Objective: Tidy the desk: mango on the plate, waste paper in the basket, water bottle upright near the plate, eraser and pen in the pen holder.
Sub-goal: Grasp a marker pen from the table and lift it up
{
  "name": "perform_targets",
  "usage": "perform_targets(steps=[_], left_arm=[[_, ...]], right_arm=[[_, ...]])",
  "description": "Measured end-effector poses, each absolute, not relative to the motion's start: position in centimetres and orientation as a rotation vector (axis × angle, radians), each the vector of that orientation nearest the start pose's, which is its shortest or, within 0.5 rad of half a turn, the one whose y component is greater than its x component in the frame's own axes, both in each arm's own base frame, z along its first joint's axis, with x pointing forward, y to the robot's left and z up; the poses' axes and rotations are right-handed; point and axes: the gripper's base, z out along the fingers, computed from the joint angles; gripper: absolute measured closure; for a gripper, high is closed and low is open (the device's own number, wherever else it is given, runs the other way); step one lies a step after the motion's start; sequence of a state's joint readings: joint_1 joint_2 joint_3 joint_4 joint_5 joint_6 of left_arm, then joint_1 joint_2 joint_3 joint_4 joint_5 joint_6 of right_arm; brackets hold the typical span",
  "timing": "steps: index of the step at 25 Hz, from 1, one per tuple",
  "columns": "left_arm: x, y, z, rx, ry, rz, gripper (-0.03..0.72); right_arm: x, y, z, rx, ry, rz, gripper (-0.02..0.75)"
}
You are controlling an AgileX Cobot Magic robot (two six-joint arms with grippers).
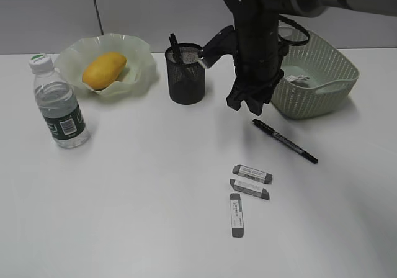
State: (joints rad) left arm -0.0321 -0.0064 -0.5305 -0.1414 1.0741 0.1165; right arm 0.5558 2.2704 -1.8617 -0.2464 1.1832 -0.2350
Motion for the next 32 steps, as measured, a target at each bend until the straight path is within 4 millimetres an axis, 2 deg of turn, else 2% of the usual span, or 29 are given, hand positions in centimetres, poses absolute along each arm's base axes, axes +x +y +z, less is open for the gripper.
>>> perform_targets(steps=[7,11,15,21,28,32], left_arm=[[-1.1,-1.1,28.5,0.16,2.008,-0.115,0.242],[-1.1,-1.1,28.5,0.16,2.008,-0.115,0.242],[-1.1,-1.1,28.5,0.16,2.008,-0.115,0.242],[-1.1,-1.1,28.5,0.16,2.008,-0.115,0.242],[-1.1,-1.1,28.5,0.16,2.008,-0.115,0.242],[-1.1,-1.1,28.5,0.16,2.008,-0.115,0.242]], right_arm=[[41.0,22.8,14.8,-1.318,2.715,-0.357,0.465],[41.6,22.1,13.6,-1.304,2.733,-0.357,0.416],[42.3,20.9,13.6,-1.266,2.746,-0.348,0.385],[42.9,19.9,13.5,-1.27,2.754,-0.251,0.384],[43.2,19.9,13.3,-1.251,2.739,-0.211,0.389],[43.2,19.9,11.9,-1.266,2.761,-0.215,0.402]])
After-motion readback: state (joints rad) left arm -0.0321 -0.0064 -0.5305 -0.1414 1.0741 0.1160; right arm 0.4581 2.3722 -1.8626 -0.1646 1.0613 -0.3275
